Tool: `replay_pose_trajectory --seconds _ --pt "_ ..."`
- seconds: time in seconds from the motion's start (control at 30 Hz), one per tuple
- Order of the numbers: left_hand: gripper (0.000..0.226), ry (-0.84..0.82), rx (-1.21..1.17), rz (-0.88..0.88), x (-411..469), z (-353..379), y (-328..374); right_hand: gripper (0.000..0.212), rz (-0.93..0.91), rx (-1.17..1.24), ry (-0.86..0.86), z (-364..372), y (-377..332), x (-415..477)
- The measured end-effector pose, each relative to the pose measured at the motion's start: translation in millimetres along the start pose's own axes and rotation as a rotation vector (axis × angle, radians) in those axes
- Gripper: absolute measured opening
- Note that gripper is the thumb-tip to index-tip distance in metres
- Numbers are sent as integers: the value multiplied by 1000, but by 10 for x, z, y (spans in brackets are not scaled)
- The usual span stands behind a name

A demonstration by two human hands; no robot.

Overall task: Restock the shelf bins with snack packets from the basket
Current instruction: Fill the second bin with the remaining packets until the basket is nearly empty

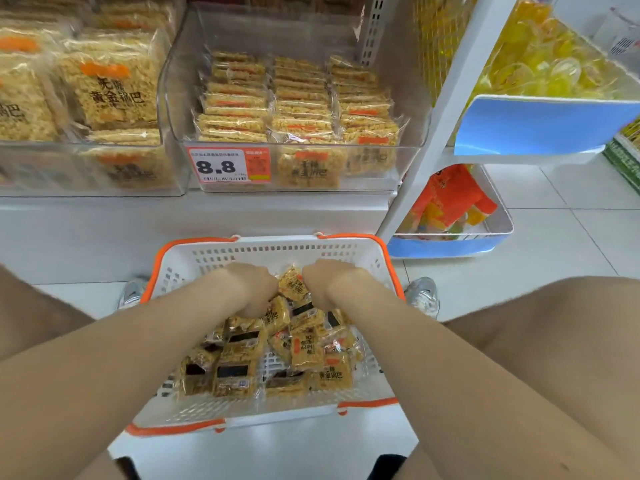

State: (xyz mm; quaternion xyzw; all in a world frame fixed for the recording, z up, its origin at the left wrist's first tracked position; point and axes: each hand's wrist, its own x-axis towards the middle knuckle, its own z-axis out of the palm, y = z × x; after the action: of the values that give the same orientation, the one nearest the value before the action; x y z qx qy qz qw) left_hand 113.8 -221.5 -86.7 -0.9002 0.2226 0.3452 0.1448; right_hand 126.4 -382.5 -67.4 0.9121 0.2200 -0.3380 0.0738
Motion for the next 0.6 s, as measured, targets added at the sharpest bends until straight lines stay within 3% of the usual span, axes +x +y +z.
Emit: replay_pose_trajectory --seconds 0.13,0.4,0.5,0.6 --pt "23 -31 57 -16 79 203 24 30 -45 -155 -82 476 -220 179" --pt "32 -81 97 14 145 401 27 69 -366 -566 -228 1372 -629 358" --pt "38 -77 76 15 154 387 -10 85 -326 -662 -294 1561 -613 367" --pt "37 -60 55 9 153 374 -44 79 -288 -658 -303 1586 -577 391"
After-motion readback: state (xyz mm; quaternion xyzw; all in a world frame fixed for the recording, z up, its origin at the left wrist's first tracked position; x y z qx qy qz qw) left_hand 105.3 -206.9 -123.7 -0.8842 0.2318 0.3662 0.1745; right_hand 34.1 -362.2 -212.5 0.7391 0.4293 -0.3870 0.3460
